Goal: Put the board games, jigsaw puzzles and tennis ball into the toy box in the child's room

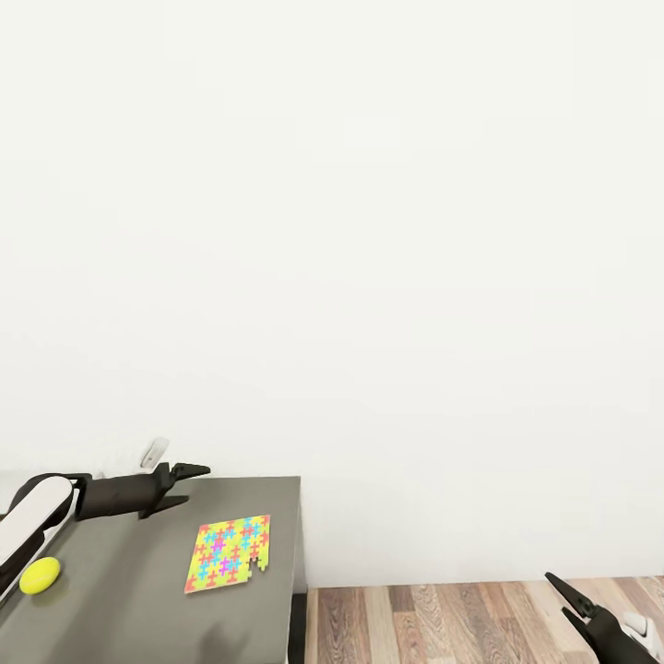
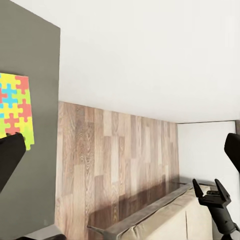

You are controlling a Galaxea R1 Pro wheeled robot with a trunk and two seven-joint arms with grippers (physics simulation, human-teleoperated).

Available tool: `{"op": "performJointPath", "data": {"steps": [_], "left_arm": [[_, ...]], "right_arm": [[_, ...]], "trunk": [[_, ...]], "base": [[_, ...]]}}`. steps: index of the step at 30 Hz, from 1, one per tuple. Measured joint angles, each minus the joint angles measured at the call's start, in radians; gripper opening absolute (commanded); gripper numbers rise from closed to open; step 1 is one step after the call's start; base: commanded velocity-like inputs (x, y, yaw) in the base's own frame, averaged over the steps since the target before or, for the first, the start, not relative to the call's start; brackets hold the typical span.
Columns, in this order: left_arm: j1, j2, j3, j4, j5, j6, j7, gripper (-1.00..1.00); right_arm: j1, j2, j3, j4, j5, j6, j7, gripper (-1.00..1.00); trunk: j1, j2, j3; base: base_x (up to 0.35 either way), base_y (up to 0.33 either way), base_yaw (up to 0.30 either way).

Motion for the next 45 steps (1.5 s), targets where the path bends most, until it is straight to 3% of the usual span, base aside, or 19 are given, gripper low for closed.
{"op": "performJointPath", "data": {"steps": [36, 45], "left_arm": [[0.000, -0.001, 0.000, 0.000, -0.001, 0.000, 0.000, 1.00], [0.000, -0.001, 0.000, 0.000, -0.002, -0.001, 0.001, 1.00]], "right_arm": [[0.000, 0.003, 0.001, 0.000, -0.004, -0.016, 0.000, 1.00], [0.000, 0.003, 0.006, 0.000, -0.003, -0.016, -0.004, 1.00]], "trunk": [[0.000, 0.000, 0.000], [0.000, 0.000, -0.004]], "base": [[0.001, 0.000, -0.001], [0.165, 0.064, 0.000]]}}
